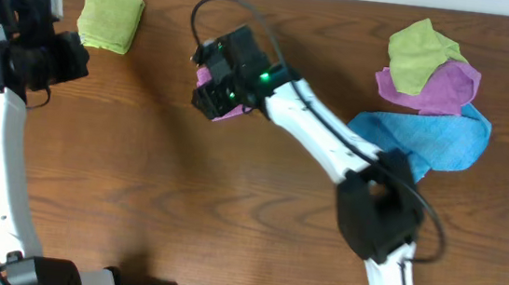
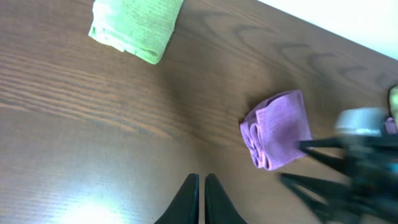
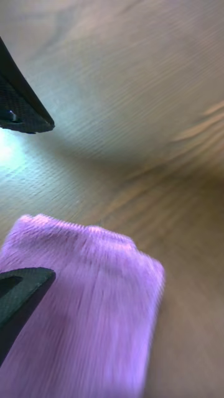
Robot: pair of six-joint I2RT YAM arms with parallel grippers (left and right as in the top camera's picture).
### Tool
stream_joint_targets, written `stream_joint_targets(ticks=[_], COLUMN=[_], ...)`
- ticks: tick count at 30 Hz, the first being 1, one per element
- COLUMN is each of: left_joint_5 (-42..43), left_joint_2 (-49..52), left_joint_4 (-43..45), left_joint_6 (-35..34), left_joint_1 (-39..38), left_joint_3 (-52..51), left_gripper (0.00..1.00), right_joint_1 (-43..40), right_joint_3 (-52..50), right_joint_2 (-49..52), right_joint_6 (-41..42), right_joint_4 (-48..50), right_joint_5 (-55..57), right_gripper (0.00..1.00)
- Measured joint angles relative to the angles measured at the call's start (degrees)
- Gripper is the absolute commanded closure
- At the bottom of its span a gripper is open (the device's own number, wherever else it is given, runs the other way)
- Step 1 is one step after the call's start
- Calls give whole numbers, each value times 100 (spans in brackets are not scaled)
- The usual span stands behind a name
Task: Fold the cloth
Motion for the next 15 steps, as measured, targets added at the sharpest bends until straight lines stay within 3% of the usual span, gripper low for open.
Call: stream_joint_targets(ticks=[3,6,10,15], left_joint_5=[153,531,835,254], left_joint_2=[9,13,52,55], left_joint_4=[339,846,1609,2039], left_joint_6=[42,26,-57,-269], left_joint_1=[0,-2,-153,-1080], left_joint_3=[-544,-1259,-2271,-2787], left_gripper=[77,77,77,72], right_joint_1=[-90,-210,-476,-570], right_joint_3=[15,52,114,76], right_joint_2=[-772,-1473,-2365,-3394], right_joint_6=[-2,-22,243,975], right_joint_4=[-463,-1095,-2326,-3875], right_joint_5=[433,933,1606,2673], right_gripper=[23,22,12,10])
